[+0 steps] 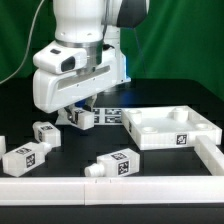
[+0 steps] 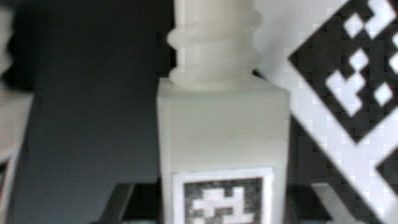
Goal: Assemble one leg
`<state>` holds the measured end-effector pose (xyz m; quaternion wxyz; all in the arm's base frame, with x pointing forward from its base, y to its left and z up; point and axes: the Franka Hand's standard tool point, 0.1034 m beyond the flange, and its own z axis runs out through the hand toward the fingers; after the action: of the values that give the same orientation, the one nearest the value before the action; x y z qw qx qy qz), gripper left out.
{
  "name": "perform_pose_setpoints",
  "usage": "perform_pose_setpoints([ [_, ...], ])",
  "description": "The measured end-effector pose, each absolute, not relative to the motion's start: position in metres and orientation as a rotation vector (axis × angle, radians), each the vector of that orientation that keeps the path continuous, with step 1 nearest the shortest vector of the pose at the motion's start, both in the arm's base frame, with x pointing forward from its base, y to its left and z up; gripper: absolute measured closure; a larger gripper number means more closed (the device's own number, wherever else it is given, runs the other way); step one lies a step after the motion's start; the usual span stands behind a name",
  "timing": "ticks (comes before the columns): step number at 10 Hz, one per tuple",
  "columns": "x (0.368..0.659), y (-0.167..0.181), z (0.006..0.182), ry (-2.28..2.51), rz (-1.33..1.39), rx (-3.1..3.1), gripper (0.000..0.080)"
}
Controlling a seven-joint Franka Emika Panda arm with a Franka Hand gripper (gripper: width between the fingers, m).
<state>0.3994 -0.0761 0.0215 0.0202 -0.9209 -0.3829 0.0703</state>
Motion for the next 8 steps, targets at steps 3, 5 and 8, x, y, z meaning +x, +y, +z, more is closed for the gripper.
perform_pose_setpoints([
  [3, 0.390, -0.081, 0.013, -1.163, 0.243, -2.857, 0.0518],
  [5, 0.390, -0.081, 0.013, -1.165, 0.244, -2.855, 0.0465],
  [8, 0.420, -0.064, 0.037, -1.227, 0.237, -2.836, 0.0176],
])
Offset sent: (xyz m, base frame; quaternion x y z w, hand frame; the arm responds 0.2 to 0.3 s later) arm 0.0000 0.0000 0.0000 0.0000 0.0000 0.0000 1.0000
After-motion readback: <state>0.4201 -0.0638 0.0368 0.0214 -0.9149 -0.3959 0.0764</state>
